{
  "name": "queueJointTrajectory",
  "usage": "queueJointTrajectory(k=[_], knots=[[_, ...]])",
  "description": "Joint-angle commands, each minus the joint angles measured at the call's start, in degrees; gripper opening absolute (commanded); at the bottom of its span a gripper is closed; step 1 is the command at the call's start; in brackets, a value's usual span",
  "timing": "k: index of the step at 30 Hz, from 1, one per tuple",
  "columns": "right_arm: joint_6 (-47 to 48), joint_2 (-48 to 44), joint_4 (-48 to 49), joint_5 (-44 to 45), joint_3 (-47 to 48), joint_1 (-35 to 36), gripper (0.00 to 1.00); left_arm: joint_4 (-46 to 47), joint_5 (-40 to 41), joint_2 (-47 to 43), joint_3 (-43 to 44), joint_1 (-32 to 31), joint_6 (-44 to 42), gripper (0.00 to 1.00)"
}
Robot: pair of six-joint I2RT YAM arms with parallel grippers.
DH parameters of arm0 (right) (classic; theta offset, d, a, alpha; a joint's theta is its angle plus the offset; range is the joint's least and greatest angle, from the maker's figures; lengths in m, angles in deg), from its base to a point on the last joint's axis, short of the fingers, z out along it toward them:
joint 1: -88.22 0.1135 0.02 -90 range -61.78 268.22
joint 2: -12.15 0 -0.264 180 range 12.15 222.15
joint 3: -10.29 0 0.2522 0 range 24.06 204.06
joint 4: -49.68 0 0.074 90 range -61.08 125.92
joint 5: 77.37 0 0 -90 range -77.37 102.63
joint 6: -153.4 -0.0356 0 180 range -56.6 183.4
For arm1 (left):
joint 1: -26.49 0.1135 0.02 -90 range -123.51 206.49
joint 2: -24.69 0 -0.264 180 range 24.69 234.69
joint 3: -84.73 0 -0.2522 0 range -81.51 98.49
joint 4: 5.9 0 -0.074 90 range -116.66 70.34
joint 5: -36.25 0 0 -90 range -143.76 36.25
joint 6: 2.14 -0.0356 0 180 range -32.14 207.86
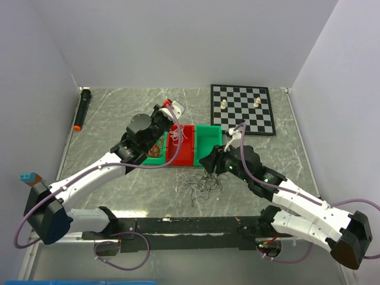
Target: Untangle the cables
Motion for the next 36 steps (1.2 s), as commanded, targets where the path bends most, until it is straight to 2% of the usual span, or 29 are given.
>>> queueJointTrajectory(k=[1, 8, 14, 18, 27, 33, 34, 35, 36], knots=[[-1.9, -3.9, -1.3, 3.3, -1.8, -1.2, 0.58, -3.2, -2.4, 2.4, -2.7, 0.3, 5.5, 0.01], [-2.9, -6.1, -1.1, 1.3, -4.1, -4.1, 0.60, 0.2, -0.8, 6.5, -6.8, 0.3, 4.2, 0.01], [-3.6, -6.2, 0.0, -0.4, -5.7, -5.6, 0.60, -0.9, -1.7, 12.0, -7.0, 0.4, 3.4, 0.01], [-4.0, -6.8, 0.4, -0.4, -6.7, -6.5, 0.58, 1.7, -2.0, 15.0, -7.7, 0.5, 2.2, 0.01], [-5.1, -7.6, 1.4, -3.9, -8.7, -8.0, 0.58, 5.5, -4.1, 23.5, -6.5, 0.6, -1.6, 0.01], [-4.7, -8.7, 0.5, -4.5, -9.1, -8.6, 0.58, 4.6, -3.2, 28.7, -4.4, 1.3, -4.0, 0.01], [-4.6, -8.7, 0.4, -4.7, -9.1, -8.7, 0.58, 4.3, -3.9, 28.3, -4.2, 1.7, -3.9, 0.06], [-4.5, -8.5, 0.3, -5.0, -9.3, -8.8, 0.58, 4.0, -4.3, 27.6, -4.3, 2.0, -3.9, 0.17], [-4.3, -8.2, 0.1, -5.2, -9.1, -8.9, 0.58, 3.8, -4.3, 26.8, -4.4, 2.0, -3.8, 0.25]])
